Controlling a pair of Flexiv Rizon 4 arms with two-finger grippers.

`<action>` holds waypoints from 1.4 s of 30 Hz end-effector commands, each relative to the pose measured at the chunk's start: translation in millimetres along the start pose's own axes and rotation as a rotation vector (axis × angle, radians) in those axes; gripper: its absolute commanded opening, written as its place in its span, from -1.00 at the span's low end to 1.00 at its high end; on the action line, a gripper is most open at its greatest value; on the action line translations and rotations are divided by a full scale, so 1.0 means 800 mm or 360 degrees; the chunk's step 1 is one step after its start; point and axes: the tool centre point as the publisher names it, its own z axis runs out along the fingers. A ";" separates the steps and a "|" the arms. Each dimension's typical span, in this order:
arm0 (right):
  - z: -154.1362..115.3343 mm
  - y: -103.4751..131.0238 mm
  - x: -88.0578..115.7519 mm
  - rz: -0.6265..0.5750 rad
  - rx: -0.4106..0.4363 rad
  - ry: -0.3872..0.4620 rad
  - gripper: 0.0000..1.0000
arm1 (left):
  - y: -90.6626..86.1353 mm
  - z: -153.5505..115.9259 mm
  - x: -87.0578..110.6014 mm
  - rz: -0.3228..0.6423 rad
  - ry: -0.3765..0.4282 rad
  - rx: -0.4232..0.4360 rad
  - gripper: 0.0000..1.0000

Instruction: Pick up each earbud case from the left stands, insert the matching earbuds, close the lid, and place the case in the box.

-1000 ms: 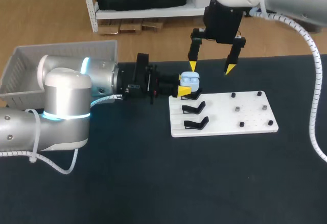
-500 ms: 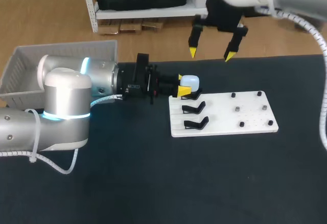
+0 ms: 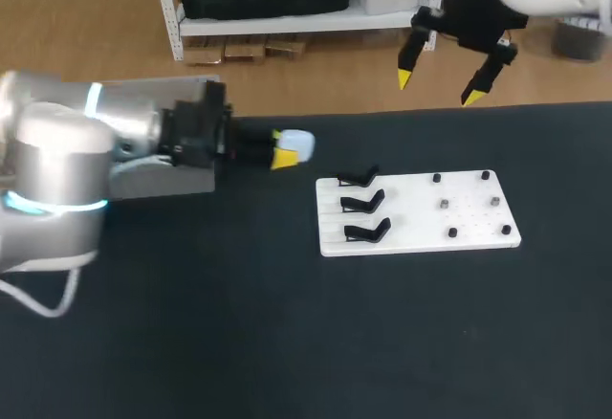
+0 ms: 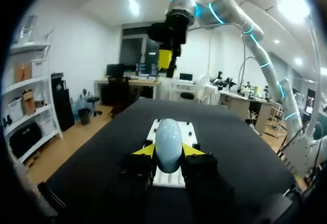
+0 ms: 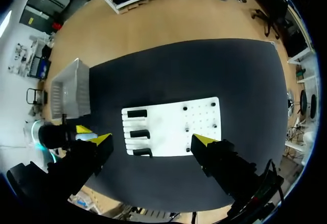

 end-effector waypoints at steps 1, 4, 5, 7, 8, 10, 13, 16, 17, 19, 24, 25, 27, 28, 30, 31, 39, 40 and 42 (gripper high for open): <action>0.000 -0.002 0.008 0.0005 0.0001 -0.0185 1.00 | -0.012 -0.105 0.005 -0.0095 0.0239 -0.0190 -1.00; 0.000 -0.002 0.008 0.0005 0.0001 -0.0185 1.00 | 0.014 -0.141 0.016 -0.0163 0.0220 -0.0332 -1.00; 0.000 -0.002 0.008 0.0005 0.0001 -0.0185 1.00 | 0.024 -0.149 0.021 -0.0181 0.0254 -0.0402 -1.00; 0.000 -0.002 0.008 0.0005 0.0001 -0.0185 1.00 | 0.045 -0.163 0.027 -0.0213 0.0250 -0.0472 -1.00; 0.000 -0.002 0.008 0.0005 0.0001 -0.0185 1.00 | 0.057 -0.170 0.031 -0.0229 0.0265 -0.0518 -1.00; 0.000 -0.002 0.008 0.0005 0.0001 -0.0185 1.00 | 0.081 -0.183 0.040 -0.0267 0.0293 -0.0571 -1.00; 0.000 -0.002 0.008 0.0005 0.0001 -0.0185 1.00 | 0.122 -0.201 0.051 -0.0321 0.0336 -0.0658 -1.00; 0.000 -0.002 0.008 0.0005 0.0001 -0.0185 1.00 | 0.161 -0.215 0.060 -0.0389 0.0360 -0.0721 -1.00; 0.000 -0.002 0.008 0.0005 0.0001 -0.0185 1.00 | 0.174 -0.219 0.064 -0.0406 0.0376 -0.0749 -1.00; 0.000 -0.002 0.008 0.0005 0.0001 -0.0185 1.00 | 0.197 -0.224 0.075 -0.0428 0.0407 -0.0763 -1.00; 0.000 -0.002 0.008 0.0005 0.0001 -0.0185 1.00 | 0.229 -0.221 0.092 -0.0440 0.0432 -0.0737 -1.00; 0.000 -0.002 0.008 0.0005 0.0001 -0.0185 1.00 | 0.232 -0.219 0.093 -0.0431 0.0450 -0.0728 -1.00; 0.000 -0.002 0.008 0.0005 0.0001 -0.0185 1.00 | 0.236 -0.215 0.092 -0.0423 0.0456 -0.0716 -1.00; 0.000 -0.002 0.008 0.0005 0.0001 -0.0185 1.00 | 0.236 -0.213 0.090 -0.0418 0.0463 -0.0709 -1.00; 0.000 -0.002 0.008 0.0005 0.0001 -0.0185 1.00 | 0.234 -0.210 0.083 -0.0390 0.0503 -0.0727 -0.88; 0.000 -0.002 0.008 0.0005 0.0001 -0.0185 1.00 | 0.232 -0.209 0.079 -0.0385 0.0503 -0.0729 -0.45; 0.000 -0.002 0.008 0.0005 0.0001 -0.0185 1.00 | 0.151 -0.177 0.020 -0.0229 0.0592 -0.0764 1.00; 0.000 -0.002 0.008 0.0005 0.0001 -0.0185 1.00 | 0.137 -0.172 0.014 -0.0222 0.0594 -0.0786 1.00; 0.000 -0.002 0.008 0.0005 0.0001 -0.0185 1.00 | 0.123 -0.167 0.008 -0.0227 0.0602 -0.0807 1.00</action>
